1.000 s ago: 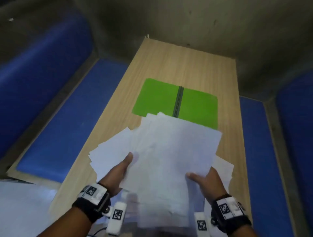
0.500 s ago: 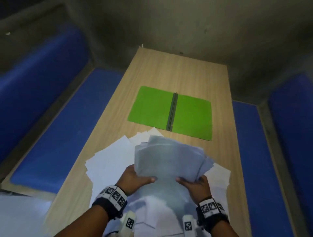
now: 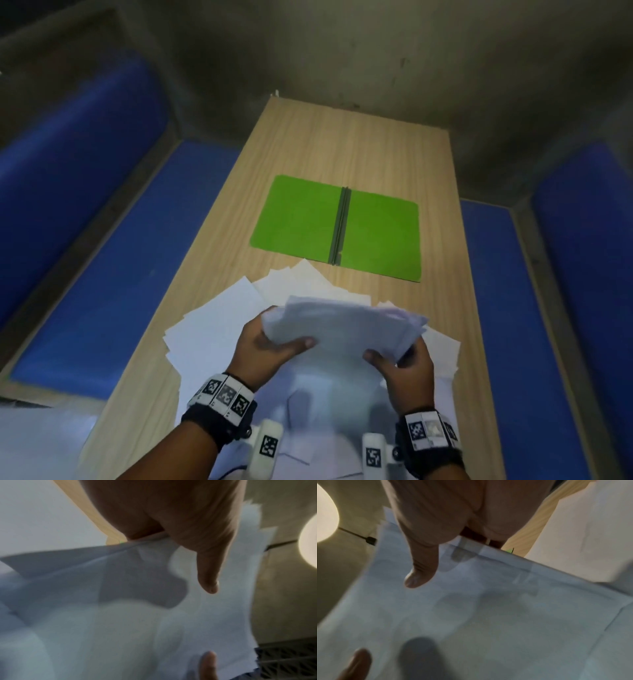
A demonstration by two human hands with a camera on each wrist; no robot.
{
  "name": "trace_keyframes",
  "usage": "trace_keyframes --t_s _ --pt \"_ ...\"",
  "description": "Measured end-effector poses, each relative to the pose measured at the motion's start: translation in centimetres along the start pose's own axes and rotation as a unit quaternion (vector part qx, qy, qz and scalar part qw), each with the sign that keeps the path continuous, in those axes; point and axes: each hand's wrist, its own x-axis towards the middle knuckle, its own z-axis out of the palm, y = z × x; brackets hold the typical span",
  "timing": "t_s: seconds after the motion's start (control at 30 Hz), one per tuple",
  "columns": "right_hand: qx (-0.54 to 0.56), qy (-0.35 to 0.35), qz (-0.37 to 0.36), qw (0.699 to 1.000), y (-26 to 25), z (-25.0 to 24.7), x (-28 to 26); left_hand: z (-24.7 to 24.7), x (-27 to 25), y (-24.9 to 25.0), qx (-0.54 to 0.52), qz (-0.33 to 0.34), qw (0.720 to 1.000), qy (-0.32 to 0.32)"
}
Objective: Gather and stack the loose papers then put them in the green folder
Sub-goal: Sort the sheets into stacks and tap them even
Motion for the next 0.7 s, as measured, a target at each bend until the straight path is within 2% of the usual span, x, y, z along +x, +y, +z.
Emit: trace_keyframes --t_s 0.07,0.2,0.3,0.4,0.5,0.6,0.7 --pt "0.019 0.005 -0.012 1.0 -0.3 0.9 0.0 0.7 0.0 0.6 -0.02 0.007 1.0 0.009" --pt "0.05 0.033 -0.073 0.996 -2.1 2.0 -0.4 2.0 -0.5 2.2 0.027 0.029 0.999 0.027" --pt "0.023 0.024 -0.079 0.996 -2.5 1.3 -0.7 1.4 -0.7 2.5 0.025 0.043 0.999 0.023" --pt "0.054 0.022 -0.092 0.994 -2.2 0.5 -1.0 0.3 -1.0 1.5 -0.004 0.04 0.999 0.017" --pt "0.095 0.028 -0.112 0.989 -2.9 0.3 -1.1 0.1 -1.6 2.2 -0.023 0.094 0.995 0.024" --pt "0.169 0.047 -0.092 0.98 -3.9 0.5 -1.1 0.9 -2.2 4.5 -0.041 0.165 0.984 0.059" --pt "0.176 0.102 -0.068 0.977 -4.8 1.6 -1.2 2.4 -2.0 5.8 -0.057 0.162 0.978 0.121"
